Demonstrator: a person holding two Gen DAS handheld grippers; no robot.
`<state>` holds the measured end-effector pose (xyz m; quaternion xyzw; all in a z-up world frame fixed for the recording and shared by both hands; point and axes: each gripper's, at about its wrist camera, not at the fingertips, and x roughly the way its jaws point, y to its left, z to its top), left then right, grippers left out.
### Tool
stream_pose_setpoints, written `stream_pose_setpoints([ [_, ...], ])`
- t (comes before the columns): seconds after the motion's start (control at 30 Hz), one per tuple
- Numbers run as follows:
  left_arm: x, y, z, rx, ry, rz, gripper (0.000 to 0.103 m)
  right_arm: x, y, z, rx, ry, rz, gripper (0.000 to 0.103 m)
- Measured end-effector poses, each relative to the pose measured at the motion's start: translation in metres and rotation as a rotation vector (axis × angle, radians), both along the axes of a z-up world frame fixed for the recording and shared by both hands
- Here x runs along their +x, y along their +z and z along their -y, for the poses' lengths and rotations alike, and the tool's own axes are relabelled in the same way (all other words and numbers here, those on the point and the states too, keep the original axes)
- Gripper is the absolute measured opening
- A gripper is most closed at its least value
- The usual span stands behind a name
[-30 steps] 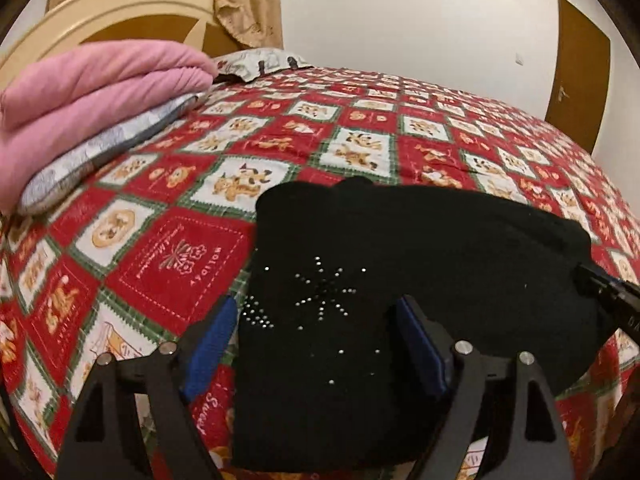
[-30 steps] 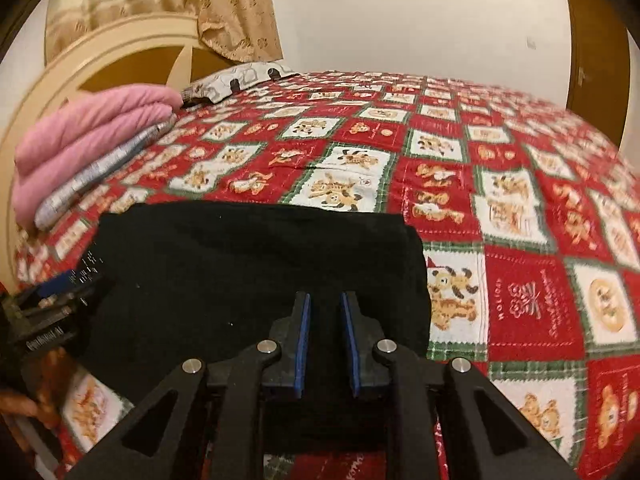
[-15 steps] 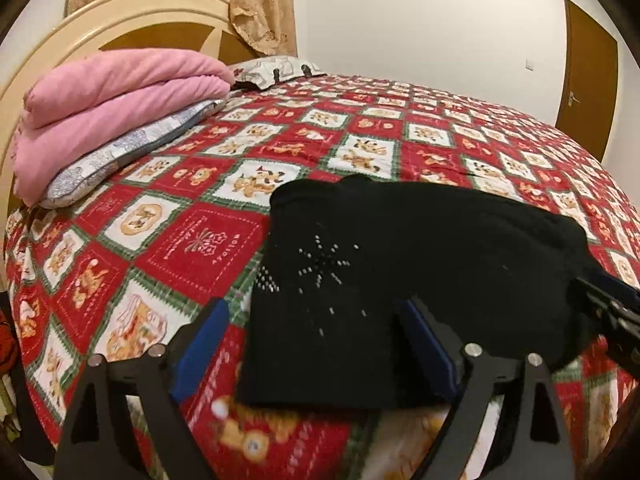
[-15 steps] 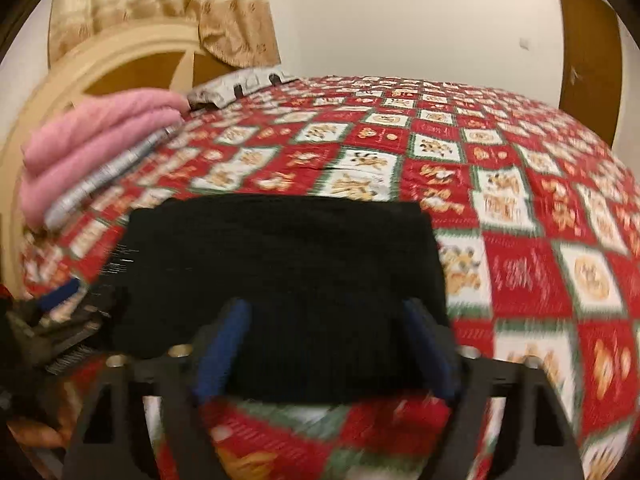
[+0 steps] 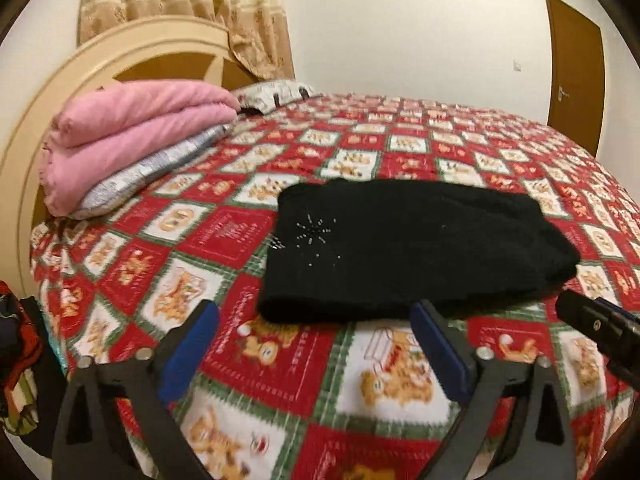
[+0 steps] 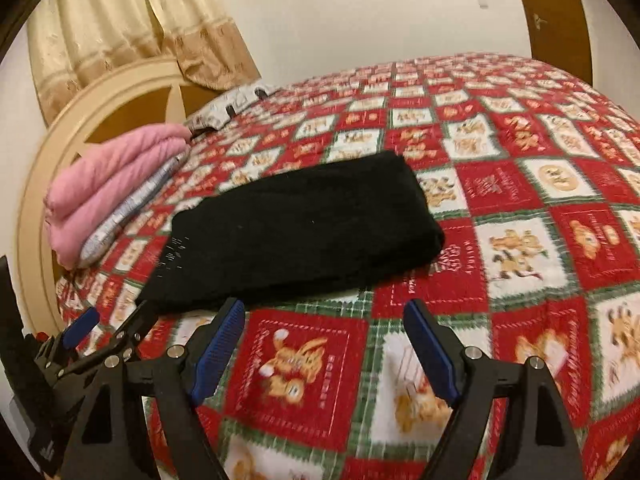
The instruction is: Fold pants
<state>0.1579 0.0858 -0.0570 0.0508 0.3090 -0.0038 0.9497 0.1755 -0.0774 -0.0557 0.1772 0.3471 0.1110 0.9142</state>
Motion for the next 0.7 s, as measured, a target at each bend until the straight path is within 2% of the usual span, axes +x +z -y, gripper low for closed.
stream_pose_setpoints([
  [0.37, -0.056, 0.033, -0.003, -0.035, -0.027, 0.106, 0.103, -0.074, 0.046, 0.004, -0.059, -0.067, 0.204, 0.083],
  [0.7, -0.084, 0.049, -0.006, -0.029, -0.031, 0.164, 0.103, -0.104, 0.066, 0.008, -0.032, -0.102, 0.259, 0.083],
])
